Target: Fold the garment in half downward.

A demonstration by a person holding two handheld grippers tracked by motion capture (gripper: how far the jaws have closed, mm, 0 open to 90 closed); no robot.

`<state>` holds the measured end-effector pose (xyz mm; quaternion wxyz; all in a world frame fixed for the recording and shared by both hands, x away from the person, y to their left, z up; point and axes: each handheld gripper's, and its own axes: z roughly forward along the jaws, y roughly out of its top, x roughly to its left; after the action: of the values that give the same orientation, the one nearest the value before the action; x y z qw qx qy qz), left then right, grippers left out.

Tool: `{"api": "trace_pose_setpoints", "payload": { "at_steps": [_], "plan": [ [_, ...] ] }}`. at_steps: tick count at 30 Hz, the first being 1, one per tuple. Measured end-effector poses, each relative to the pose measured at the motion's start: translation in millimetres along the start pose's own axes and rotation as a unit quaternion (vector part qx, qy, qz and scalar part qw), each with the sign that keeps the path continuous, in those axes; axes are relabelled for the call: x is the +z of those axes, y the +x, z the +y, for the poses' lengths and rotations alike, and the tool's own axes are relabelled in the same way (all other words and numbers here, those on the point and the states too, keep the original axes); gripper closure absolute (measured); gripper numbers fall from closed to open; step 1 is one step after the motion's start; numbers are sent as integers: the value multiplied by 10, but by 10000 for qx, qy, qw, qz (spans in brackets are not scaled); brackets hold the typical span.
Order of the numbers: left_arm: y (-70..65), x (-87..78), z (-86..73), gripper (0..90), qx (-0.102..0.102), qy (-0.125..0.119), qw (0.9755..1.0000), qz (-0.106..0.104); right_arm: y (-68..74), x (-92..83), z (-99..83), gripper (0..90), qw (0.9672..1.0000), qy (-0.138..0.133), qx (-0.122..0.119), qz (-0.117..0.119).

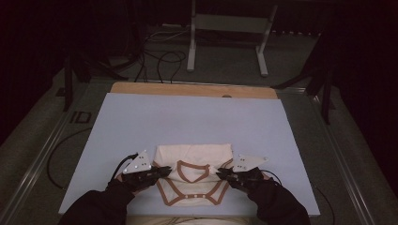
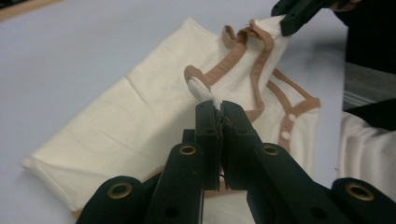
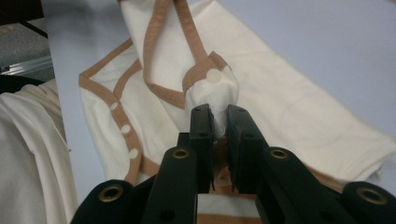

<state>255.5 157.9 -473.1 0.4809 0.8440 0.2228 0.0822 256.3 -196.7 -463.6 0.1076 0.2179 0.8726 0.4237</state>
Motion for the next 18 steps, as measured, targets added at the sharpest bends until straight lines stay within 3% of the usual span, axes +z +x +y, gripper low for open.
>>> {"api": "trace_pose_setpoints", "payload": {
  "at_steps": [10, 18],
  "plan": [
    [6, 46, -177, 867, -206, 257, 9994, -145, 66, 81, -186, 809, 9995, 209, 176, 154],
    [-56, 62, -276, 851, -149, 417, 9980, -461, 92, 100, -241, 776, 9988, 345, 200, 279]
  ]
}}
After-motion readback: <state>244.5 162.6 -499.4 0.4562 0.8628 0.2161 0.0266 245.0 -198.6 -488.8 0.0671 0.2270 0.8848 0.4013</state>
